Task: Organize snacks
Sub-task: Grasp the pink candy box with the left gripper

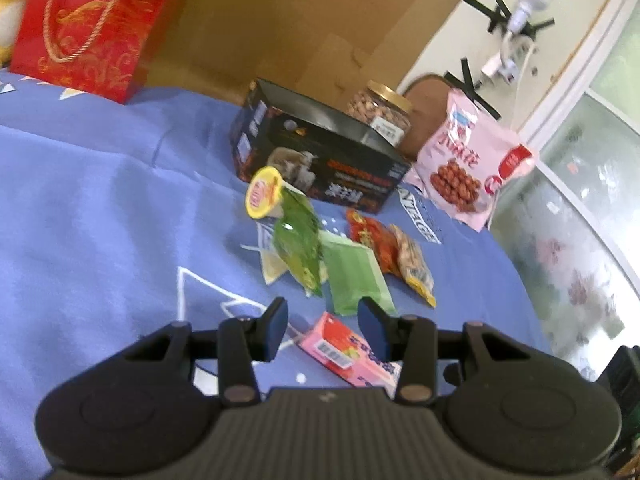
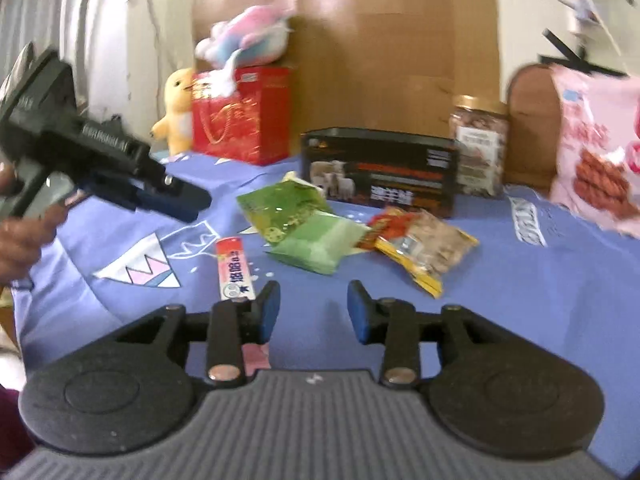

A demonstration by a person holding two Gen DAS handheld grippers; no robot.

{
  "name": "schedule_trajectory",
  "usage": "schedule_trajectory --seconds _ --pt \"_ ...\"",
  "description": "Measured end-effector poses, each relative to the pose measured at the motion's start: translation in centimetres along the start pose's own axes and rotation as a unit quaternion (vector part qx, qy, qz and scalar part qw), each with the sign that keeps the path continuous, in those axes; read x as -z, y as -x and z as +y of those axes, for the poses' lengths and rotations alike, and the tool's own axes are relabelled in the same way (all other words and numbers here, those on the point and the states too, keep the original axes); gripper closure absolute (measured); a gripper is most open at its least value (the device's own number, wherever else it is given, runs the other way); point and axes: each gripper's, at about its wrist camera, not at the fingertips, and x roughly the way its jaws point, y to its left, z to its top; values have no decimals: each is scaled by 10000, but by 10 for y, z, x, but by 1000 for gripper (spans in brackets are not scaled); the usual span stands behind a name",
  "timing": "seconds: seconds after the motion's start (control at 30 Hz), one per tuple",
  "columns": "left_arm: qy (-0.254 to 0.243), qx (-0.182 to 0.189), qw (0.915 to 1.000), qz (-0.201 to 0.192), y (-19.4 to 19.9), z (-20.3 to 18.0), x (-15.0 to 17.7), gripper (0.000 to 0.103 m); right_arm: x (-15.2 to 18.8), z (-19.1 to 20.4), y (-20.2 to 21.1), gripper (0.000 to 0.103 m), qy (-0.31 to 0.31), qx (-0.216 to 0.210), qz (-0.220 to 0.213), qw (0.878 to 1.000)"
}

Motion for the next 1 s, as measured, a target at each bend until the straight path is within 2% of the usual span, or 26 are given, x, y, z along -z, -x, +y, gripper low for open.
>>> schedule_trajectory --seconds 0.07,0.2,0.37,0.4,0.43,0.5,0.53,0.7,0.8,0.87,1.0 --pt "-99 -12 9999 34 -7 -5 0 54 4 6 5 63 -45 -130 88 9999" --pt "-311 -32 9993 201 -26 -12 -1 54 19 17 11 61 -277 -508 314 9978" --pt "-370 -51 9985 413 -45 -12 5 57 28 24 9 62 -319 -384 501 9975" --pt "-423 -61 9983 384 -44 -13 8 57 29 24 9 66 -349 -378 516 9973" --pt "-481 -70 9980 393 -43 -15 10 58 29 23 9 78 -359 -379 522 9973" --pt "-483 -25 9979 432 -39 -16 14 62 27 23 7 89 -359 -385 564 9970" --pt "-447 40 9979 473 -37 -16 15 63 26 24 5 91 -365 -371 559 9971" --pt "-396 30 9983 426 -17 -18 27 65 25 22 2 91 -329 -40 458 9984" --pt "-238 139 9986 451 -5 -13 33 64 26 20 3 88 -294 -66 447 9985" --pt "-90 197 9988 448 2 -8 37 58 27 19 5 87 -251 -42 440 9987" --pt "76 179 9992 349 11 -3 36 58 25 16 7 74 -191 -19 375 9991"
